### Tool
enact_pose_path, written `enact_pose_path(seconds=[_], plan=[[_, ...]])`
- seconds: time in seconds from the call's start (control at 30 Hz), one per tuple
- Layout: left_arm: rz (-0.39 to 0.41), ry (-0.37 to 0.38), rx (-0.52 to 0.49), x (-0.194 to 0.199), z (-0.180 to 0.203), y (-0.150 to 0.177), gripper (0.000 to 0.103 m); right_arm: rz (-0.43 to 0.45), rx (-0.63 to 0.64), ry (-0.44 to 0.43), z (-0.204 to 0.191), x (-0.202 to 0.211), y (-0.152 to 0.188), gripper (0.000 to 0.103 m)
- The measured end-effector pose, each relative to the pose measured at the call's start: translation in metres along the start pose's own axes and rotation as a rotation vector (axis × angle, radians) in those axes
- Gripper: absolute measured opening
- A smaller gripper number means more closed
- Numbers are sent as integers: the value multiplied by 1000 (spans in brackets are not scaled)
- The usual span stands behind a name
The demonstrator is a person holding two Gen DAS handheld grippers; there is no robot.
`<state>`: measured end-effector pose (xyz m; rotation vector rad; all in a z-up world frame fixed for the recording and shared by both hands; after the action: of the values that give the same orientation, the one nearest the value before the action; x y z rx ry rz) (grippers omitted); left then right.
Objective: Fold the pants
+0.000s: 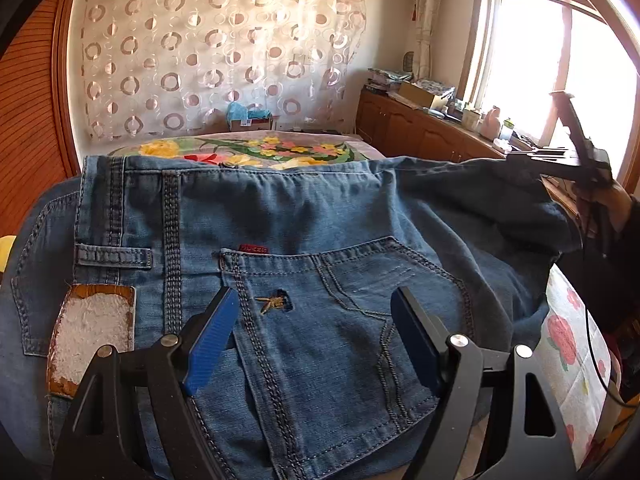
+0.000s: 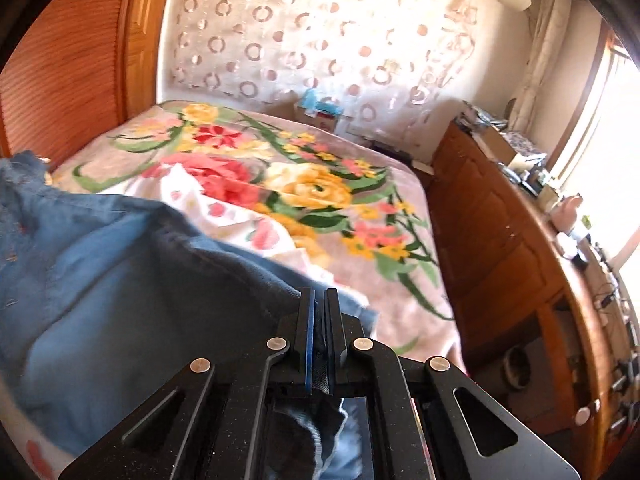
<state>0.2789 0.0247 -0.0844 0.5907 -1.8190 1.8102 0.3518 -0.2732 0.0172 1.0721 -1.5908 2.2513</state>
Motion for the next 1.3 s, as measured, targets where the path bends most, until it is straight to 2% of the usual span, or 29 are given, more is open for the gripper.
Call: enact_pose_path(seconds=[0.1,0.27,0.43,0.47,0.5,0.57,0.77,0.83,0.9,0.97,1.07,1.3], plan=[[-4,-2,2,-2,0,1,79,-20,-3,38,10,-25,-6,4],[-12,-6,0,-5,0,3,79,-38,-15,70,6,-60,-26,4],[-11,-4,2,-4,1,3,79,-31,-27,113,4,-73,-36,4],[-12,-5,2,-5,2,3,79,-27,-43,111,7,-75,-35,7],[-13,-4,3,-6,0,3,79,-28,-67,102,8,-77,-35,18],[-14,-5,3,-6,0,2,79,-15,-100,92,12,-71,-32,29],[-16,-5,2,-7,0,2,79,10,-198,18,10,-28,-1,32],[-18,-7,-1,-7,1,2,79,18,-216,10,10,-10,9,38],[-18,-7,-3,-7,1,3,79,24,-240,-6,8,7,23,57],[-17,-7,-4,-7,1,4,79,17,-255,-13,7,20,36,61],[-18,-9,-7,-7,2,6,79,-8,-276,3,6,34,58,62],[-29,-7,-27,-8,9,9,79,-47,-394,-35,5,45,106,62]])
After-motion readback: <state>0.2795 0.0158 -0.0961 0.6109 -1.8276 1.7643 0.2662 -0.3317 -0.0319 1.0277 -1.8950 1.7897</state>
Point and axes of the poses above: each gripper's, at about its wrist camera, not at the fingertips, and x roughly against the way its jaws point, z to its right, y to its underside, the point moved 5 cm from there along -x, roughly the way its jaws point, and after that the axes turned 13 degrees about -y, right-handed, at the moved point
